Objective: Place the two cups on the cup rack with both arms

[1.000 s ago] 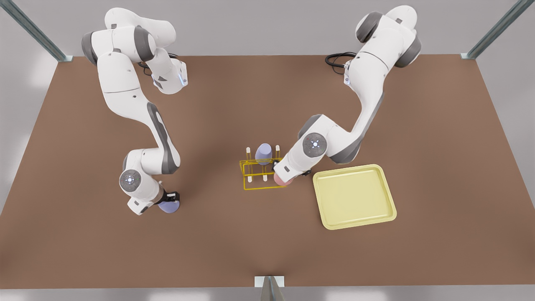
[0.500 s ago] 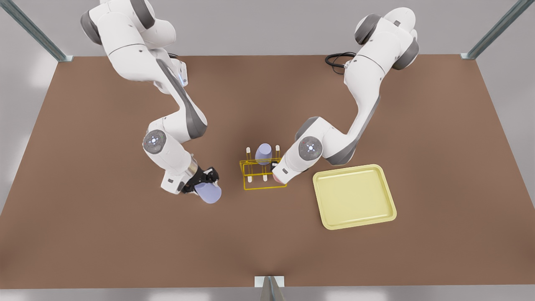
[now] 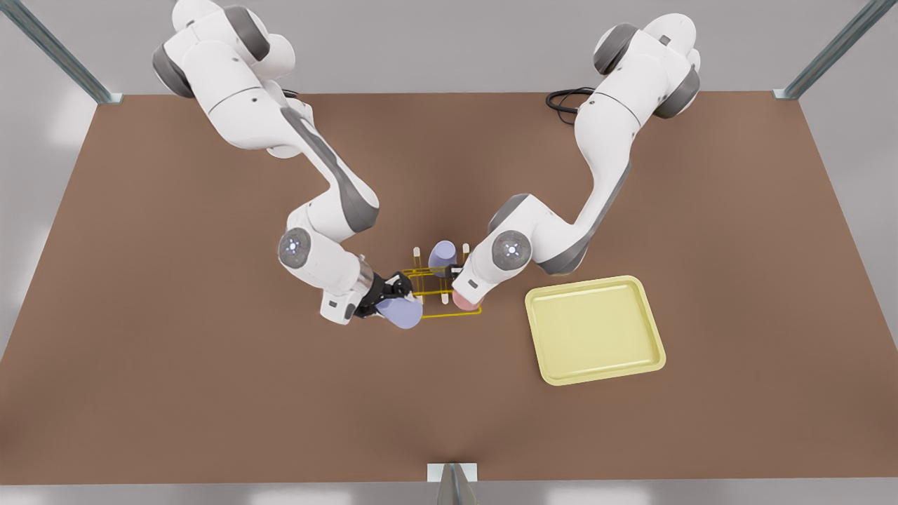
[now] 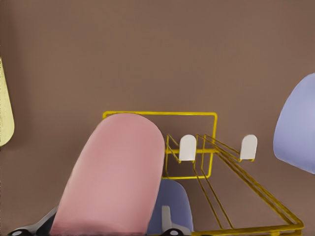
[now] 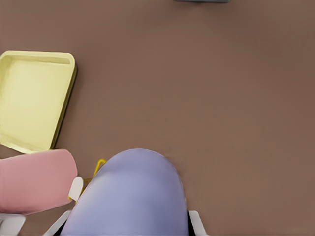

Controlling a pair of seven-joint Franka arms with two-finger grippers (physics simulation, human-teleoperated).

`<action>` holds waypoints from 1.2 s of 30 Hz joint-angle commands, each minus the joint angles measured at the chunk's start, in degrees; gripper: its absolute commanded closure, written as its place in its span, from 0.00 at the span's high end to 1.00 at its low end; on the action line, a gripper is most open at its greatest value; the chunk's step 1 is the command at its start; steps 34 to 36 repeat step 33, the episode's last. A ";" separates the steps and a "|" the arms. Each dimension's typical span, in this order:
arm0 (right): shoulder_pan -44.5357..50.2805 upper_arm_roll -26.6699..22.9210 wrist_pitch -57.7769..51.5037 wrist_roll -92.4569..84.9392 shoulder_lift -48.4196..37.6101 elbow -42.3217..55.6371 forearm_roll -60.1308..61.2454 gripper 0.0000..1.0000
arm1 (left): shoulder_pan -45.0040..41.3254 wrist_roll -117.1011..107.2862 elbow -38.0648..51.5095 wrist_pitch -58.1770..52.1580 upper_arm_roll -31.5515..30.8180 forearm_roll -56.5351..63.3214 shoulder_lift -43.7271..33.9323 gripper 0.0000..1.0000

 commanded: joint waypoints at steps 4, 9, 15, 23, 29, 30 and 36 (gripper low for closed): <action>0.37 0.64 -0.70 -0.91 0.77 0.01 -0.10 0.80 | 0.14 -6.29 0.67 -2.14 -0.05 0.22 -0.20 1.00; 0.72 0.55 -1.49 -1.00 1.13 -0.25 -0.54 0.79 | 0.66 -7.61 10.95 -11.44 0.30 6.19 -1.96 1.00; 0.72 0.55 -2.37 -1.00 1.48 0.62 -0.80 1.00 | 11.12 29.18 11.27 -37.32 1.08 15.88 -13.00 1.00; -0.68 -14.02 -33.47 2.08 0.16 15.48 -24.17 1.00 | 11.21 34.57 -6.36 -29.29 12.43 4.27 -27.36 1.00; -5.61 -23.71 -56.95 -0.30 -17.84 16.38 -23.92 1.00 | 11.56 34.75 -6.01 -32.73 12.52 4.35 -26.92 1.00; -5.61 -23.79 -56.86 0.23 -22.51 11.44 -23.04 1.00 | 11.56 34.75 -6.01 -32.73 12.52 4.27 -26.92 1.00; -5.87 -23.88 -56.33 0.32 -24.98 8.18 -21.02 1.00 | 11.83 34.75 -6.01 -32.73 12.52 4.35 -26.57 1.00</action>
